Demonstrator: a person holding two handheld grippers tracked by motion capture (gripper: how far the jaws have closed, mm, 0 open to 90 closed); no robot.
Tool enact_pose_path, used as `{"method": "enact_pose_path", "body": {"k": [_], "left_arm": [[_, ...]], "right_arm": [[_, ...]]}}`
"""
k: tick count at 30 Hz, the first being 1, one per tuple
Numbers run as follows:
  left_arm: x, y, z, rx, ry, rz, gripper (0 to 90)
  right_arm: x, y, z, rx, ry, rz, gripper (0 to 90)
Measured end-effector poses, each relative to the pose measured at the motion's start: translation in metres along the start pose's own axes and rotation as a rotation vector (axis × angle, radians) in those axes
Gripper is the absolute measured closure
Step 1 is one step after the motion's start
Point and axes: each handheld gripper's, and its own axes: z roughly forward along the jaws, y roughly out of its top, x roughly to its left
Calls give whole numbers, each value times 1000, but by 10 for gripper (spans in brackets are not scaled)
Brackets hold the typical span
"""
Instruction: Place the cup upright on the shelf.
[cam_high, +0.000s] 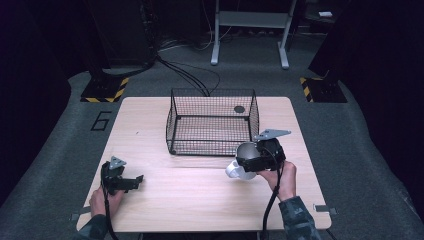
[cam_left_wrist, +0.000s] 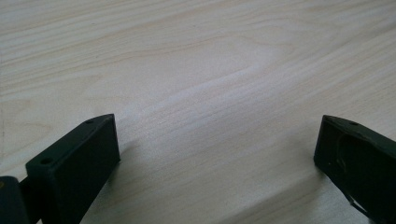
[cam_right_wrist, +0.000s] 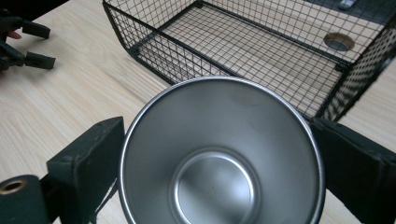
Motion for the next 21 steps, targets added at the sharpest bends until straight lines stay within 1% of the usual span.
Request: {"method": "enact_pose_path", "body": {"k": [1, 3, 5, 6, 10, 12, 13, 15, 17, 21], "left_arm": [[0, 0, 0, 5, -4, 1, 1], [0, 0, 0, -2, 0, -1, 1], [0, 0, 0, 2, -3, 0, 1], [0, 0, 0, -5, 1, -1, 1], [0, 0, 0, 0, -3, 0, 1], [0, 0, 0, -3, -1, -1, 1], [0, 0, 0, -1, -2, -1, 1], [0, 0, 0, -6, 1, -2, 1], [0, 0, 0, -3, -1, -1, 1], [0, 0, 0, -3, -1, -2, 1]], "right_arm": [[1, 2, 1, 3, 2, -5, 60], [2, 6, 2, 3, 9, -14, 60], [3, 9, 4, 4, 11, -13, 60], [4, 11, 5, 3, 12, -16, 60], [4, 18, 8, 1, 19, -30, 60], [5, 20, 9, 0, 20, -30, 60], [6, 24, 10, 6, 22, -31, 60], [6, 27, 10, -4, 19, -39, 60], [5, 32, 10, -3, 27, -40, 60], [6, 40, 10, -10, 27, -51, 60]]}}
